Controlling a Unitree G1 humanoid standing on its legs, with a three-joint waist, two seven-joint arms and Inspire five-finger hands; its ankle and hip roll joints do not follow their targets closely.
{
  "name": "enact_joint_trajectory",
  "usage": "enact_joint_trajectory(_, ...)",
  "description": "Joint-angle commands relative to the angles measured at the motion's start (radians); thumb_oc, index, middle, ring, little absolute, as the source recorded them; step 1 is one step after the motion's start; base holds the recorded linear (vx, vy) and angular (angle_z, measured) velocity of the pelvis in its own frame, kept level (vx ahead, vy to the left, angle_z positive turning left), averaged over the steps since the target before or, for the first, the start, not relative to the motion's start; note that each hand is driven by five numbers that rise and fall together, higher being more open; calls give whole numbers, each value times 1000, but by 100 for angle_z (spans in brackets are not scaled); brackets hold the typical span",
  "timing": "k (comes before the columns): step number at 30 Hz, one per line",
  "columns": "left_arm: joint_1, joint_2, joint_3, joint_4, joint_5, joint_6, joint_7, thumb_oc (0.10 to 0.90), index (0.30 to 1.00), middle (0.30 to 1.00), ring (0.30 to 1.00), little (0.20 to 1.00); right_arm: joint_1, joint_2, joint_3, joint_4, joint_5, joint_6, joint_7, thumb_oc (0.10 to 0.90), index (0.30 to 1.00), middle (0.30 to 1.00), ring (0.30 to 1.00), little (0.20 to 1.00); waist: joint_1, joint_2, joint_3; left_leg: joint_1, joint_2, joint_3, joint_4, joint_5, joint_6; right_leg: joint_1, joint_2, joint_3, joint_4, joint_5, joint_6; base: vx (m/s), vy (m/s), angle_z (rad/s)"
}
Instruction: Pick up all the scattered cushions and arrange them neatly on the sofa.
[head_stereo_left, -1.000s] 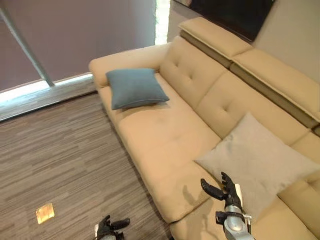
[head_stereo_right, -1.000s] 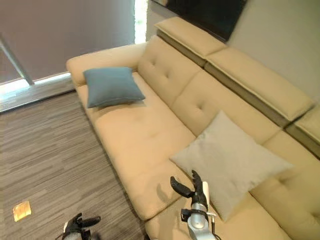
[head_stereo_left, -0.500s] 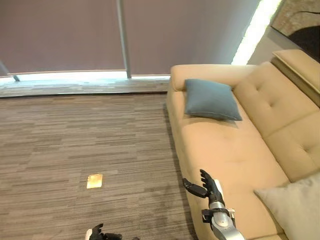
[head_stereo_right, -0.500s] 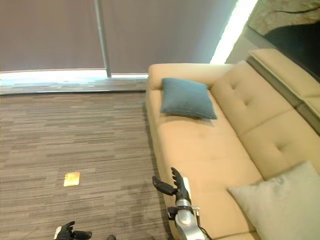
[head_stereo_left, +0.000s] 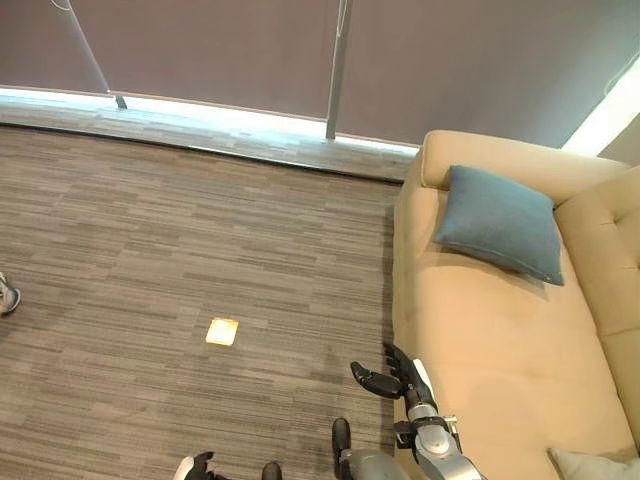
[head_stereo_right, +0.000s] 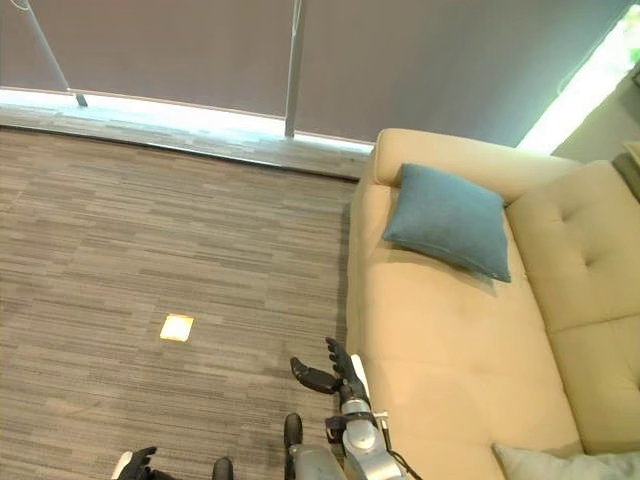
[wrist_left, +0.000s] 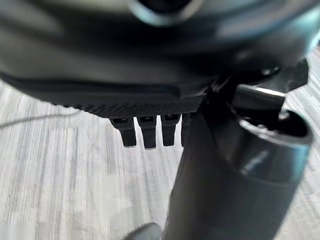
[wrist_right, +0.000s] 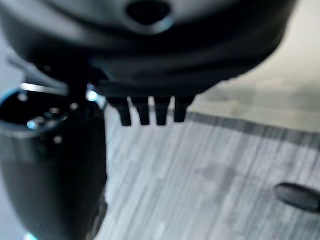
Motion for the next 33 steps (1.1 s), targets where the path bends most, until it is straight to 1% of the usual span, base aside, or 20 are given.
enact_joint_trajectory(1, -8, -6, -13, 11, 22, -29, 26, 800, 900, 900, 900, 900, -37, -10, 23, -103, -37, -69, 10, 800, 900, 900, 900, 900, -25, -31, -16, 27, -99, 106, 163, -173, -7, -10, -20, 54, 83, -101, 84, 267, -81, -19)
enact_joint_trajectory(4, -2, -19, -25, -17, 20, -36, 37, 800, 900, 900, 900, 900, -14, -37, 46, -123, -63, -71, 22, 800, 900, 900, 900, 900, -13, -35, 1, -97, -39, 151, 477, -69, -106, 61, -10, 66, 31, -115, 47, 199, -139, 15)
enact_joint_trajectory(5, -9, -13, -33, -45, 22, -35, 52, 800, 900, 900, 900, 900, -18, -49, 64, -116, -80, -69, 22, 800, 900, 900, 900, 900, 2, -58, 19, -175, 20, 210, 644, -36, -105, 104, -18, 59, 12, -132, 21, 129, -152, 27)
enact_joint_trajectory(7, -11, -10, -32, -49, 22, -33, 56, 800, 900, 900, 900, 900, -20, -53, 70, -111, -89, -67, 23, 800, 900, 900, 900, 900, 13, -63, 27, -204, 42, 233, 684, -49, -93, 123, -18, 58, 10, -143, 13, 160, -99, 19)
enact_joint_trajectory(9, -13, -6, -28, -45, 22, -31, 61, 800, 900, 900, 900, 900, -21, -64, 86, -108, -123, -62, 28, 800, 900, 900, 900, 900, 33, -71, 27, -248, 67, 267, 578, -107, -54, 171, -25, 59, 4, -176, 19, 309, 7, -7)
enact_joint_trajectory(11, -8, -6, -32, -41, 25, -33, 56, 800, 900, 900, 900, 900, -21, -67, 90, -103, -135, -62, 34, 800, 900, 900, 900, 900, 37, -76, 19, -247, 68, 270, 500, -116, -46, 179, -32, 62, -3, -181, 28, 308, 121, -4)
enact_joint_trajectory(12, -1, -6, -50, -36, 45, -36, 51, 800, 900, 900, 900, 900, -24, -75, 101, -87, -163, -58, 52, 800, 900, 900, 900, 900, 46, -74, 11, -253, 88, 238, 309, -67, -52, 201, -31, 68, -9, -195, 41, 409, 214, -8)
enact_joint_trajectory(13, 1, -4, -61, -32, 59, -37, 48, 800, 900, 900, 900, 900, -27, -77, 110, -69, -185, -57, 52, 800, 900, 900, 900, 900, 54, -70, 11, -258, 103, 211, 220, -8, -69, 215, -27, 73, -11, -205, 46, 303, 170, -6)
enact_joint_trajectory(14, 1, -4, -61, -32, 59, -37, 48, 800, 900, 900, 900, 900, -27, -77, 110, -69, -185, -57, 52, 800, 900, 900, 900, 900, 54, -70, 11, -258, 102, 211, 219, -7, -69, 214, -27, 72, -11, -205, 46, 316, 212, -15)
enact_joint_trajectory(15, -1, 0, -67, -22, 70, -37, 52, 800, 900, 900, 900, 900, -37, -78, 124, 13, -277, -43, 24, 800, 900, 900, 900, 900, 66, -76, 11, -284, 140, 169, 95, 42, -85, 245, -37, 88, -9, -228, 55, 221, 155, -20)
enact_joint_trajectory(17, -14, 1, -65, -13, 66, -34, 63, 800, 900, 900, 900, 900, -48, -64, 120, 108, -313, -24, 12, 800, 900, 900, 900, 900, 80, -77, 10, -317, 146, 121, 52, 66, -96, 270, -41, 106, -8, -237, 62, 322, 232, -34)
enact_joint_trajectory(19, -6, -3, -69, 2, 80, -31, 61, 800, 900, 900, 900, 900, -37, -45, 110, 166, -323, -10, 13, 800, 900, 900, 900, 900, 86, -64, -5, -285, 146, 111, 18, 96, -101, 289, -44, 117, -10, -242, 73, 410, 363, -42)
enact_joint_trajectory(22, -4, -1, -68, 9, 88, -27, 62, 800, 900, 900, 900, 900, -39, -28, 106, 227, -337, 3, 11, 800, 900, 900, 900, 900, 92, -67, -18, -264, 130, 106, 24, 108, -101, 289, -66, 130, -3, -227, 89, 299, 342, -47)
enact_joint_trajectory(24, -6, 6, -51, 7, 58, -30, 64, 800, 900, 900, 900, 900, -38, -7, 81, 251, -318, 13, 8, 800, 900, 900, 900, 900, 102, -87, -33, -253, 88, 116, 73, 61, -67, 266, -115, 163, 27, -170, 130, 235, 325, -53)
enact_joint_trajectory(25, -6, 7, -51, 7, 58, -30, 64, 800, 900, 900, 900, 900, -38, -7, 81, 251, -318, 14, 8, 800, 900, 900, 900, 900, 103, -88, -33, -254, 88, 118, 74, 60, -67, 265, -116, 164, 27, -170, 130, 225, 285, -36)
enact_joint_trajectory(26, -11, 10, -26, -1, 9, -31, 66, 800, 900, 900, 900, 900, -38, 6, 60, 263, -295, 19, 0, 800, 900, 900, 900, 900, 106, -97, -37, -240, 57, 129, 92, 29, -39, 228, -148, 170, 107, -94, 155, 155, 202, -14)
enact_joint_trajectory(27, -11, 10, -26, -2, 8, -31, 66, 800, 900, 900, 900, 900, -38, 6, 60, 263, -295, 19, 0, 800, 900, 900, 900, 900, 107, -97, -38, -241, 57, 130, 93, 28, -39, 226, -149, 171, 108, -95, 156, 221, 311, -8)
enact_joint_trajectory(28, -20, 15, -15, -4, -12, -35, 75, 800, 900, 900, 900, 900, -46, 12, 46, 263, -276, 22, -3, 800, 900, 900, 900, 900, 107, -96, -37, -225, 41, 140, 99, 9, -21, 197, -169, 173, 173, -43, 164, 130, 231, 0)
enact_joint_trajectory(30, -33, 40, -23, -23, -14, -41, 90, 800, 900, 900, 900, 900, -55, 24, 17, 200, -208, 16, -14, 800, 900, 900, 900, 900, 94, -77, -25, -174, 15, 169, 100, -30, 18, 128, -232, 131, 337, 71, 148, 282, 486, 1)
enact_joint_trajectory(33, -42, 71, 21, -27, -55, -41, 92, 800, 900, 900, 900, 900, -60, 16, 17, 172, -200, 10, -7, 800, 900, 900, 900, 900, 81, -56, -22, -107, 1, 191, 79, -60, 31, 67, -249, 60, 395, 66, 132, 248, 282, -14)
